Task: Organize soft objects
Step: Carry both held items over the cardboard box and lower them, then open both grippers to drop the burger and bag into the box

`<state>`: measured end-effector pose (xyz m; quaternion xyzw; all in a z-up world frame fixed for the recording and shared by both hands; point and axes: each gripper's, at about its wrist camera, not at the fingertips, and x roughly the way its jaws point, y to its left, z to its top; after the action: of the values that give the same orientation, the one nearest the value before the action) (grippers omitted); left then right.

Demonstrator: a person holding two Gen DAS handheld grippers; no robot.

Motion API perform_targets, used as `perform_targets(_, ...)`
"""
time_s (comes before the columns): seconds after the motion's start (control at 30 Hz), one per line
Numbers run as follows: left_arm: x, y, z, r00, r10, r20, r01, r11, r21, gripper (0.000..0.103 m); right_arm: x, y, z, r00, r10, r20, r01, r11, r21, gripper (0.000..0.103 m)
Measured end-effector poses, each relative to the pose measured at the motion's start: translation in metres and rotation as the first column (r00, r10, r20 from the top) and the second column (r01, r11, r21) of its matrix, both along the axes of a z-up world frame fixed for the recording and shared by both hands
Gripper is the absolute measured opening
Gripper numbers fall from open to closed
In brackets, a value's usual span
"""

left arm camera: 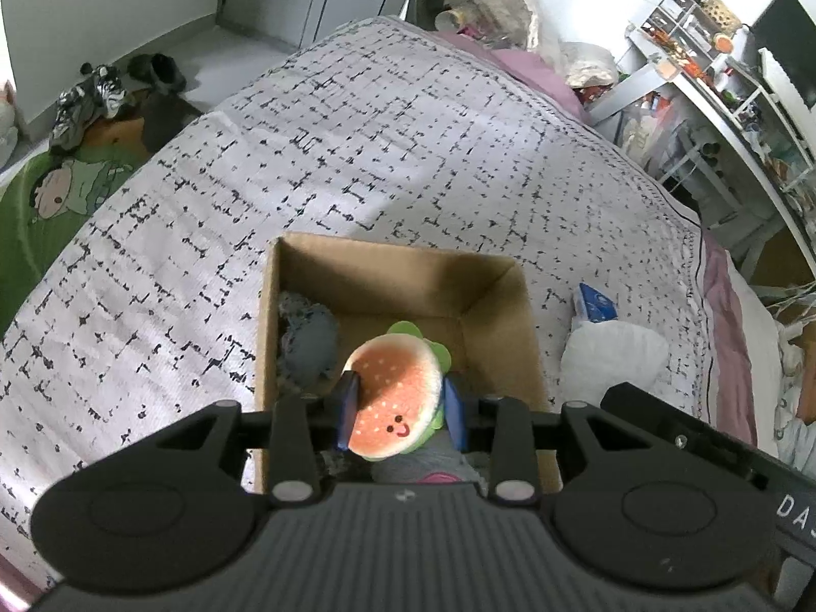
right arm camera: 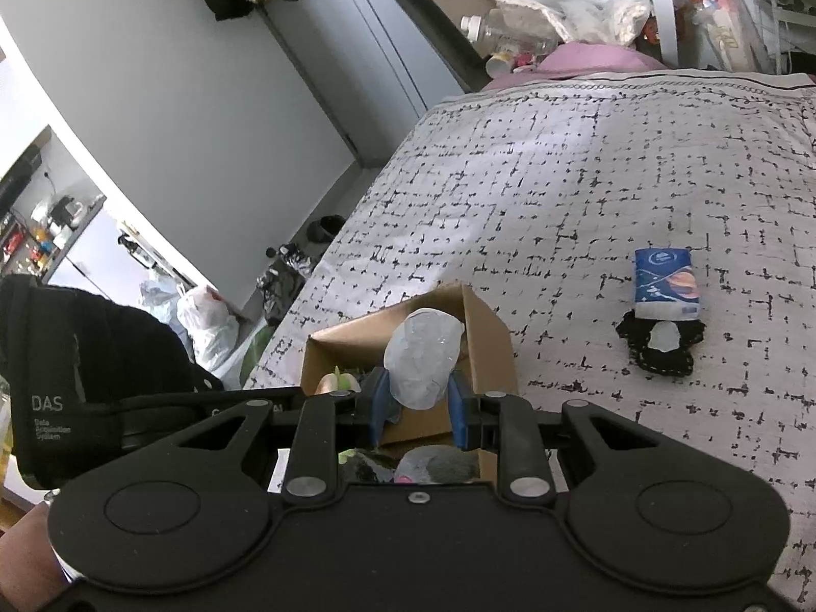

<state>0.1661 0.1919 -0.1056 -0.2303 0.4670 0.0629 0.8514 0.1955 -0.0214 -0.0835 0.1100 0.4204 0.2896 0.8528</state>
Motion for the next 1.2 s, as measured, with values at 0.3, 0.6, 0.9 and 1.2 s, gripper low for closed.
perform_targets(0.3, 0.002, 0.014, -0.008, 0.999, 0.027, -0.045, -0.03, 0.998, -0.062, 0.04, 0.008, 0.016, -0.009, 1.0, 0.004, -0.014, -0.004, 0.999, -0.035, 0.025)
perform_targets(0.6, 0.003, 0.016, -0.001, 0.999, 0.022, -0.039, -0.024, 0.998, -0.06, 0.041, 0.01, 0.012, -0.015, 0.998, -0.045, -0.046, 0.043, 0.998, -0.045, 0.043)
perform_targets(0.9, 0.004, 0.008, 0.007, 0.999, 0.015, -0.041, -0.016, 0.999, -0.045, 0.041, 0.007, -0.007, -0.01, 0.998, -0.055, -0.037, 0.054, 0.998, -0.043, 0.052)
perform_targets(1.2, 0.003, -0.008, 0.019, 0.999, 0.025, -0.046, -0.025, 1.0, 0.004, 0.06, 0.006, -0.042, -0.007, 0.995, -0.103, 0.003, 0.103, 0.993, -0.052, 0.081)
